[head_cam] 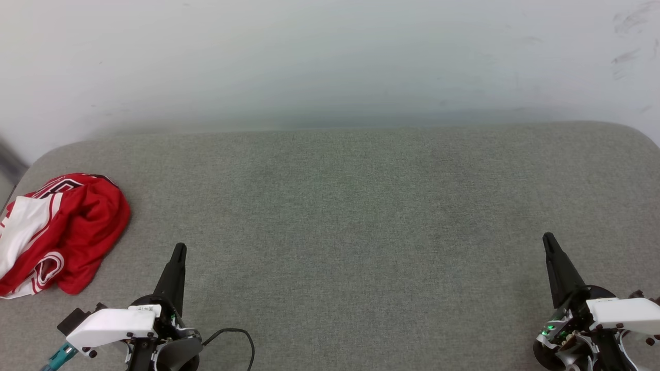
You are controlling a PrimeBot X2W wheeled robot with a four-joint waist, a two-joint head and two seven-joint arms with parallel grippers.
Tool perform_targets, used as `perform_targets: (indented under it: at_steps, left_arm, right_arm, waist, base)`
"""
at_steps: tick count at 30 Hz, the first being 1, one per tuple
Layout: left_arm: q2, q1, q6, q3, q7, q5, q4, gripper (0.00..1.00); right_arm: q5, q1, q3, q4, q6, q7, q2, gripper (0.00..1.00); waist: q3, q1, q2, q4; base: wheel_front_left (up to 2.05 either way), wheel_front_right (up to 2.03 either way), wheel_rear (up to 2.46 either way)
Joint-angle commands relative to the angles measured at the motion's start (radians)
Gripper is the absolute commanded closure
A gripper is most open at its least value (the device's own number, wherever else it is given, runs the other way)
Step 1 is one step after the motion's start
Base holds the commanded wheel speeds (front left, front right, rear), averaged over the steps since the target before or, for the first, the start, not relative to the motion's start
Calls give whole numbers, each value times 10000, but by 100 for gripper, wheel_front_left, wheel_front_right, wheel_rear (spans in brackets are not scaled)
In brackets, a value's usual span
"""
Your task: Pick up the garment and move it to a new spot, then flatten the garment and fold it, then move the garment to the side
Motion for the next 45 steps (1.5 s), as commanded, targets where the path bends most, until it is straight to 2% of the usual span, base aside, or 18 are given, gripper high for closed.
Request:
perform_targets:
  at_steps: [1, 29, 30, 45]
  left_arm:
    - [-14, -71, -30, 40, 30, 30, 3, 100]
    - [-2, 13, 2, -11, -7, 1, 26, 100]
    - [-8, 54, 4, -29, -15, 4, 97, 0]
    - [-26, 436, -1, -9, -674, 486, -152, 0]
  right_arm:
    - [40, -106, 3, 11, 0, 4, 32, 100]
    - [-7, 17, 4, 23, 2, -7, -2, 100]
    - [-11, 69, 11, 84, 0, -13, 0, 0]
    - [-936, 420, 199, -80, 0, -673, 6, 0]
  waist:
    - [0, 0, 0, 0]
    - [0, 0, 0, 0]
    - [1, 0, 0, 0]
    - [30, 3, 0, -32]
  base:
    - [0, 0, 0]
    - [0, 0, 0]
    - [0, 0, 0]
    - [0, 0, 0]
